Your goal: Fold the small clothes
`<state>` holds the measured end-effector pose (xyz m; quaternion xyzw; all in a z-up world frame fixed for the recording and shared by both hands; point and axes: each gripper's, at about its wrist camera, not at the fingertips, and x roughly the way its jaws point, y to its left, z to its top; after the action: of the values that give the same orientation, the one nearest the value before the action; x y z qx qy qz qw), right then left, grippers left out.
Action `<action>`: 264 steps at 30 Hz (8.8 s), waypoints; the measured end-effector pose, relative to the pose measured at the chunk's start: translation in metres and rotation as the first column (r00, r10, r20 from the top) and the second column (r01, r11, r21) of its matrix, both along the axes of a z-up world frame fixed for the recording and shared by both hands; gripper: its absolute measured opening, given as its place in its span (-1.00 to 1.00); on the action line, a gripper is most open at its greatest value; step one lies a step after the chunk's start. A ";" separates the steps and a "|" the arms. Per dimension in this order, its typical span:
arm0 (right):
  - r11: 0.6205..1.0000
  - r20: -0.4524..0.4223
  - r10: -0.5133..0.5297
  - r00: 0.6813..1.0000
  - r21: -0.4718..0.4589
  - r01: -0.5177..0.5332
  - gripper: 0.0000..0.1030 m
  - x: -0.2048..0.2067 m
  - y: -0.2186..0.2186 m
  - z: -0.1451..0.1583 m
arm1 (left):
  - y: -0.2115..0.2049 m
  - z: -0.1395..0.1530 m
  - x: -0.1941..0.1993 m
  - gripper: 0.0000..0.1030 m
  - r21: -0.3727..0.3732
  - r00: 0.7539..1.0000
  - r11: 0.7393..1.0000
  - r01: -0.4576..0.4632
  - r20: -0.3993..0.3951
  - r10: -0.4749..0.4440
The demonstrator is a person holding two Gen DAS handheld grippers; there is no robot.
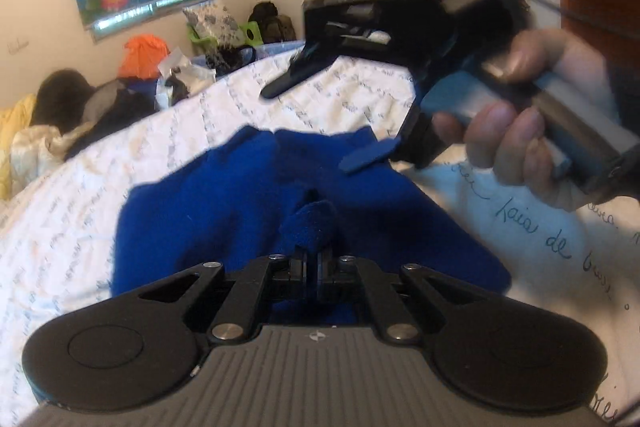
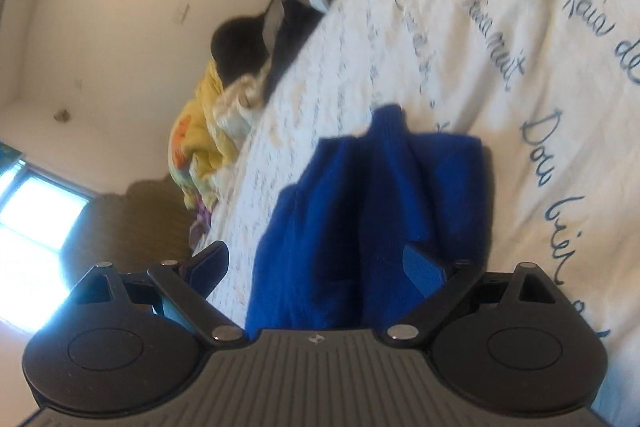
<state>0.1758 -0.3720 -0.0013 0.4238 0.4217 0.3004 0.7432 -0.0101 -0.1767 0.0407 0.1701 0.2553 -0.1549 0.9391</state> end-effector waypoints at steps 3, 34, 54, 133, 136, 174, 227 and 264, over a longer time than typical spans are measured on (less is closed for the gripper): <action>0.998 -0.008 0.056 0.998 0.016 -0.056 0.85 0.014 0.015 0.000 | 0.004 0.005 -0.004 -0.92 0.018 0.999 1.000 0.008 0.043 -0.008; 0.942 0.109 -0.155 0.982 -0.284 0.181 0.90 -0.013 -0.028 0.021 | 0.078 0.010 0.003 0.94 -0.138 0.992 0.984 0.116 -0.033 -0.122; 0.906 0.176 -0.129 0.976 -0.380 0.188 -0.59 0.007 0.042 0.033 | 0.146 0.025 0.206 -0.66 -0.413 0.920 0.870 -0.271 -0.378 0.107; 0.933 0.090 0.136 0.987 -0.348 -0.097 -0.82 -0.072 0.114 0.060 | 0.198 -0.013 0.039 -0.72 0.078 0.986 0.997 -0.015 -0.166 0.028; 0.881 0.006 0.140 0.990 -0.458 -0.122 -0.83 -0.073 0.111 0.029 | 0.202 -0.019 0.038 -0.73 0.078 0.984 0.997 -0.014 -0.178 0.028; 0.919 0.076 0.116 0.990 -0.386 -0.079 -0.93 -0.082 0.092 0.049 | 0.201 -0.008 0.035 -0.83 0.124 0.990 0.992 -0.025 -0.133 0.042; 0.899 0.053 -0.026 0.998 -0.435 0.047 0.73 -0.102 0.083 0.035 | 0.260 0.008 0.046 0.28 -0.261 0.888 0.934 -0.243 -0.446 0.106; 0.588 0.261 0.182 0.948 -0.801 0.108 0.68 -0.034 0.212 0.052 | 0.155 -0.015 0.005 0.49 -0.039 0.964 0.989 -0.140 -0.232 0.127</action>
<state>0.1422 -0.1605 0.0505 -0.0223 0.3958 0.1556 0.9048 -0.0049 -0.0217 0.0253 0.1076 0.3684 -0.1166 0.9160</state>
